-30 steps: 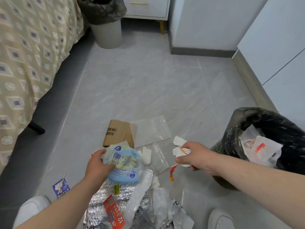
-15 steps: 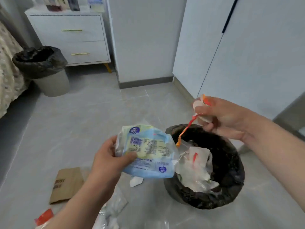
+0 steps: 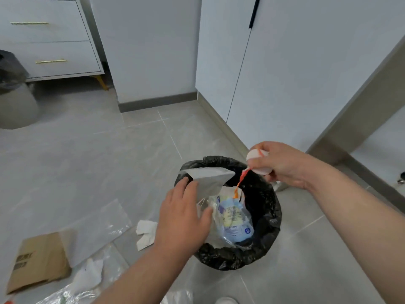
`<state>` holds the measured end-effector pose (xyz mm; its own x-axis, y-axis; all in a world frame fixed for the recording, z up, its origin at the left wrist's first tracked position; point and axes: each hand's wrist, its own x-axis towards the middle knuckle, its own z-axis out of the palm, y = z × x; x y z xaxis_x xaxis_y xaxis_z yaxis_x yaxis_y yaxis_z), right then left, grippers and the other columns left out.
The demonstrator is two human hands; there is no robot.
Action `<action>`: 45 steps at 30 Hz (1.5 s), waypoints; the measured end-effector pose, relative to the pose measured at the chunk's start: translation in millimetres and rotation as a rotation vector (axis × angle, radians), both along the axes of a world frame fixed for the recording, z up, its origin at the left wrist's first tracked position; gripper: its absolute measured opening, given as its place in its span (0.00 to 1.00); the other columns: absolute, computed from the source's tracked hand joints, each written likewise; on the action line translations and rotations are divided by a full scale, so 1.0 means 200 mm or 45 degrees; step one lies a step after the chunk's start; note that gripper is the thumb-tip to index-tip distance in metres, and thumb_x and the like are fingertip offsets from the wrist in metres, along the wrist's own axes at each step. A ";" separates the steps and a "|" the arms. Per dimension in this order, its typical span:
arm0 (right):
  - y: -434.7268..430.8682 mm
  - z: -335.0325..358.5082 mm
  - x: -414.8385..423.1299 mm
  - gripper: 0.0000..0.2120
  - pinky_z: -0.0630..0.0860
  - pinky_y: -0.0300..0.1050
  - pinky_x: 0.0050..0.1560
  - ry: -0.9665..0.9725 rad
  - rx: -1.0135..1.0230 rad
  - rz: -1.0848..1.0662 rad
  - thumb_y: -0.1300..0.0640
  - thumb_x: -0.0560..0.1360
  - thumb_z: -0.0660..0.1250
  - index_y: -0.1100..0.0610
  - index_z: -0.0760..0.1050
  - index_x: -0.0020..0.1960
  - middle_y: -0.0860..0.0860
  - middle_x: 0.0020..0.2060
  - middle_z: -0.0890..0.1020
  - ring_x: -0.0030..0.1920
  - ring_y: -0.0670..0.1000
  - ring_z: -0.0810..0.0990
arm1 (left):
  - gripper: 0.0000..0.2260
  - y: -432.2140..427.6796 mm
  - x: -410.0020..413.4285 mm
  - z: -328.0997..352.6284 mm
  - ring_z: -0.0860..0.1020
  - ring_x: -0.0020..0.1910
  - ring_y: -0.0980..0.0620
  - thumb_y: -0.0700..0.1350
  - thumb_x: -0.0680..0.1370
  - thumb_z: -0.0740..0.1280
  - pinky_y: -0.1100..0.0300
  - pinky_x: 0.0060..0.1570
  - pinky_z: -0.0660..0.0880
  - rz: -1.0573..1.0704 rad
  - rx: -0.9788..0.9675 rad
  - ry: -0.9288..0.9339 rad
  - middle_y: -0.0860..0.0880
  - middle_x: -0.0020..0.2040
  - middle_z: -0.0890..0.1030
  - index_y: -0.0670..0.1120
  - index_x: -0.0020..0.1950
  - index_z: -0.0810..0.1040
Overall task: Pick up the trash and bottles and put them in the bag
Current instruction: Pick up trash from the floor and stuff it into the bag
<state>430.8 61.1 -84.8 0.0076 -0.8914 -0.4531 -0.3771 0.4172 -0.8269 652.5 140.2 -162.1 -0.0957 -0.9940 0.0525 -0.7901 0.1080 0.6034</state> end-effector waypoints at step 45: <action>0.21 -0.51 1.50 0.13 0.68 0.37 0.46 0.774 -0.203 1.302 0.60 0.76 0.60 0.53 0.78 0.57 0.45 0.49 0.77 0.50 0.47 0.74 | 0.34 0.72 1.32 -0.74 0.71 0.67 0.49 0.59 0.72 0.67 0.57 0.61 0.70 0.624 0.932 0.186 0.48 0.71 0.71 0.46 0.73 0.64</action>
